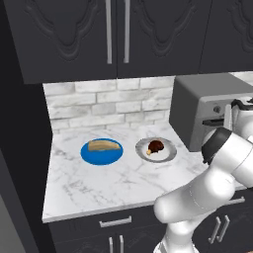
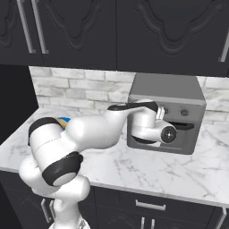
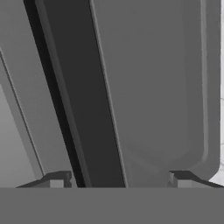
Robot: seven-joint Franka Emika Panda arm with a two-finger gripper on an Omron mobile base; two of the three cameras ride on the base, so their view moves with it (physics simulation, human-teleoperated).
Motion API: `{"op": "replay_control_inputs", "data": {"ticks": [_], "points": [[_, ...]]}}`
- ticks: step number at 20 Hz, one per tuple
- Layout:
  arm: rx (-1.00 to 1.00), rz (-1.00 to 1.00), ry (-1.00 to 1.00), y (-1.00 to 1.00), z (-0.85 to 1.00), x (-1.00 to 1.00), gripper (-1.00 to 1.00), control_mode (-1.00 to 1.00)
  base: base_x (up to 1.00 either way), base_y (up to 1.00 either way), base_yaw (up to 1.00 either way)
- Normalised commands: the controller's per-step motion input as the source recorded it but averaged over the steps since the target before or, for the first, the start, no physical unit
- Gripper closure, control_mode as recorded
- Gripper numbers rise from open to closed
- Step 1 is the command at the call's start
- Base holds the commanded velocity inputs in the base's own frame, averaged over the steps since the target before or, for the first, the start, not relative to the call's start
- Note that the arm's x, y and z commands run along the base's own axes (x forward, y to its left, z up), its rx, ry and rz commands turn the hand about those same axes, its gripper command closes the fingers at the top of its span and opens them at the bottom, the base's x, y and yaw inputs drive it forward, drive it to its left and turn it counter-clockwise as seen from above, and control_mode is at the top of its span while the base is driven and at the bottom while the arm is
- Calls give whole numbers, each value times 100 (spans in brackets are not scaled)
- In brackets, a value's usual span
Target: Open the toaster oven door. Place the baguette on the bottom rack in the toaster oven and place the steak on the top rack.
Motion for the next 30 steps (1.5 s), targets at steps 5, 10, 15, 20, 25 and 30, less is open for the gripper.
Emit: {"op": "replay_control_inputs", "data": {"ticks": [5, 10, 15, 20, 25, 30], "points": [[16, 0, 0, -15, -80, 0, -100, -100, 0, 0, 0], [9, 0, -4, -10, -79, -36, -100, -100, 0, 0, 0], [8, 0, 0, -10, -76, -31, -100, -100, 0, 0, 0], [7, -2, 0, -5, -61, -40, -100, -100, 0, 0, 0], [6, -9, 0, -1, -53, -32, -100, -100, 0, 0, 0], [6, -3, 0, -10, -37, -7, -100, -100, 0, 0, 0]]}}
